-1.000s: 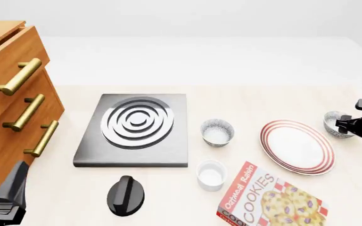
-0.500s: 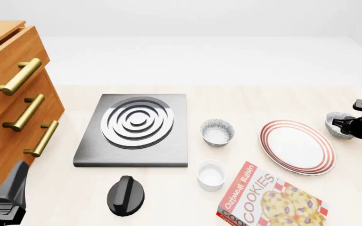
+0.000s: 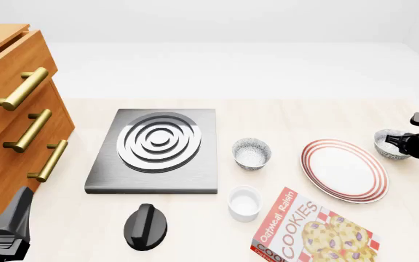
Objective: Pick the akita bowl next to the plate and place it on the plate.
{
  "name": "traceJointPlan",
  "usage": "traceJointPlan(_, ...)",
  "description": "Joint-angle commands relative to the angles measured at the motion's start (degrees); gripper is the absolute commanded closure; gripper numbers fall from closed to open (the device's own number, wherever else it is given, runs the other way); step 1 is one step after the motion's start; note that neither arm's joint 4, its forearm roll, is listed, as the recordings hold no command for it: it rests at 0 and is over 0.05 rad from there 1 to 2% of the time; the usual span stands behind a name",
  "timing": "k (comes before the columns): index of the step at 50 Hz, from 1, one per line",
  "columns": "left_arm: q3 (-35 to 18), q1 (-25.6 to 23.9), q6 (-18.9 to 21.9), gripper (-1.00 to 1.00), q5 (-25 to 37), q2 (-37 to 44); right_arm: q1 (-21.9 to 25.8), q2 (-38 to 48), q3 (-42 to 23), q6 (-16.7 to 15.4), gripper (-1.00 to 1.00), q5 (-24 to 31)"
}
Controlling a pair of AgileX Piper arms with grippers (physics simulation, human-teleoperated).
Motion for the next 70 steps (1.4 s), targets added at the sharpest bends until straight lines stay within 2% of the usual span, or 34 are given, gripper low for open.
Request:
traceJointPlan(1,0.00,0.00,0.00,-1.00,0.00,0.00,1.53,-0.73,2.32,2.91,1.00,0.65)
traceJointPlan(50,0.00,0.00,0.00,-1.00,0.00,0.00,2.03,-8.99,2.61,6.59,1.00,4.09)
traceJointPlan(70,0.00,0.00,0.00,-1.00,0.00,0.00,5.43,-15.20,3.87,8.72,1.00,6.01)
